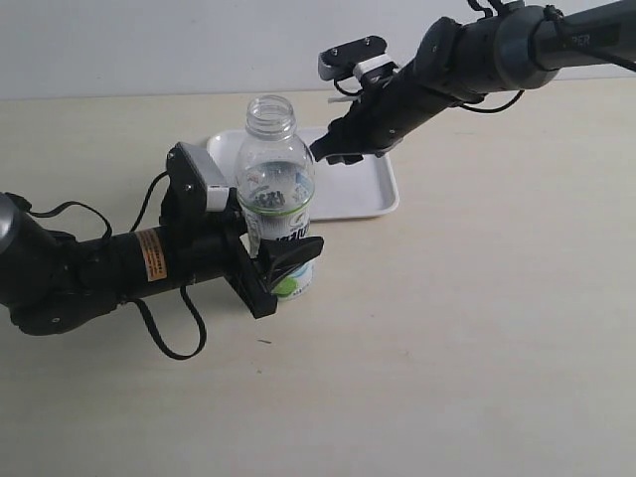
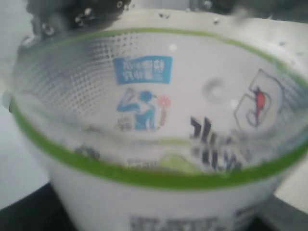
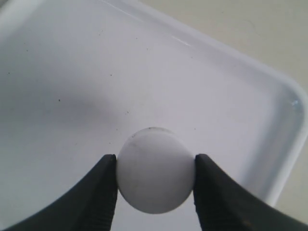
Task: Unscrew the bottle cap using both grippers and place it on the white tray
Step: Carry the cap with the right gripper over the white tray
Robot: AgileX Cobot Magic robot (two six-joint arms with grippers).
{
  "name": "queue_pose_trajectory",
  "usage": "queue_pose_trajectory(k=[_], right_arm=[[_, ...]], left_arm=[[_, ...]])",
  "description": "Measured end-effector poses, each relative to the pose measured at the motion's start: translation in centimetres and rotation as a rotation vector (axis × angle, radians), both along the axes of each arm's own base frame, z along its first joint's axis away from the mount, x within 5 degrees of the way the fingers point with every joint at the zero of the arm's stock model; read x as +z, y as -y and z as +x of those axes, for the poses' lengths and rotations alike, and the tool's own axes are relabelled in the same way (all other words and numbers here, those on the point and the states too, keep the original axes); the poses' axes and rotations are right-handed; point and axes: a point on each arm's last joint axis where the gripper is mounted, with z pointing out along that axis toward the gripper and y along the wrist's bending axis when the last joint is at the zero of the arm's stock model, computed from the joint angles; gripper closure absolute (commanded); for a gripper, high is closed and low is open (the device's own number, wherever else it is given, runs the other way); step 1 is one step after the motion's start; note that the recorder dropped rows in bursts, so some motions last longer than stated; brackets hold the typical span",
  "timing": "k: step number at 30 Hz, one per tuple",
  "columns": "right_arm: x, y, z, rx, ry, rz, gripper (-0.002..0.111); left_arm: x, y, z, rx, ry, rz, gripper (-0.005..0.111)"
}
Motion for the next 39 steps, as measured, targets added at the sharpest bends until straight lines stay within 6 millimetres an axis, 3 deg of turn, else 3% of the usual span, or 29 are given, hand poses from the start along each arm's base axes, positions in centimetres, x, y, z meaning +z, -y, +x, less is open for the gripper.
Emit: queue_pose_trajectory(k=[25, 29, 35, 39], right_arm=[[-3.3, 0.0, -0.1, 0.01, -0.058, -0.024, 0.106], [-3.3, 0.0, -0.1, 0.013, -0.054, -0.026, 0.091], [-3.3, 0.1, 0.0, 0.012, -0.053, -0.027, 0.049], [-3.3, 0.1, 0.0, 0.012, -0.053, -0.027, 0.04]], left_arm=[[0.0, 0.0, 0.0, 0.0, 0.0, 0.0, 0.107], [0.0, 0.0, 0.0, 0.0, 0.001, -0.002, 0.107], [0.0, 0.0, 0.0, 0.0, 0.001, -0.002, 0.107], [0.0, 0.0, 0.0, 0.0, 0.001, -0.002, 0.107]])
